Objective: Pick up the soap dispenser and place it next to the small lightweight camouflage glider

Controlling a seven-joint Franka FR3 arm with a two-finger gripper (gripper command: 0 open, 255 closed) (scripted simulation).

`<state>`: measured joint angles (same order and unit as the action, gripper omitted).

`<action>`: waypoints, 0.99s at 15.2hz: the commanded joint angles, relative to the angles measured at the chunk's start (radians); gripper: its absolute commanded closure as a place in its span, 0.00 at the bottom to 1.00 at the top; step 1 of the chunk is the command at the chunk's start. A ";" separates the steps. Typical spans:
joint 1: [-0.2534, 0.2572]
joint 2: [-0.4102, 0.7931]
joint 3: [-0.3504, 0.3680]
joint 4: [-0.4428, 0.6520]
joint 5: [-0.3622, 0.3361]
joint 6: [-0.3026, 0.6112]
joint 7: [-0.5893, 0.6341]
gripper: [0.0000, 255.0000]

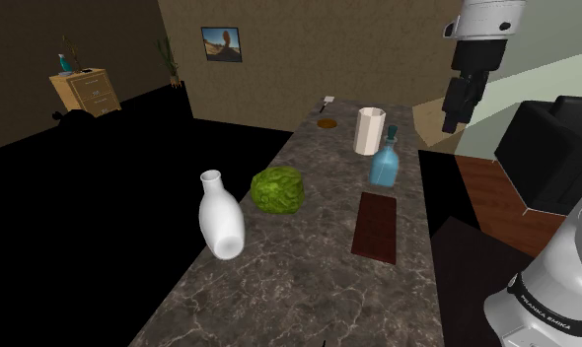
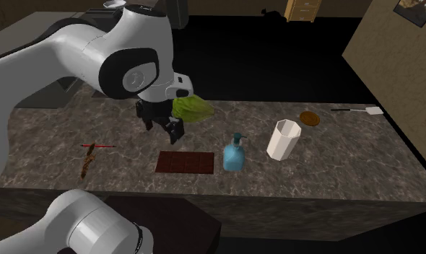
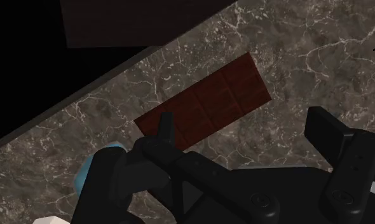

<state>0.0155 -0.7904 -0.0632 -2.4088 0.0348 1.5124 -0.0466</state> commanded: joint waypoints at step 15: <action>-0.040 0.399 -0.147 0.101 -0.126 0.370 -0.203 0.00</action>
<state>-0.0231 -0.4239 -0.2005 -2.3159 -0.0865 1.8507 -0.2363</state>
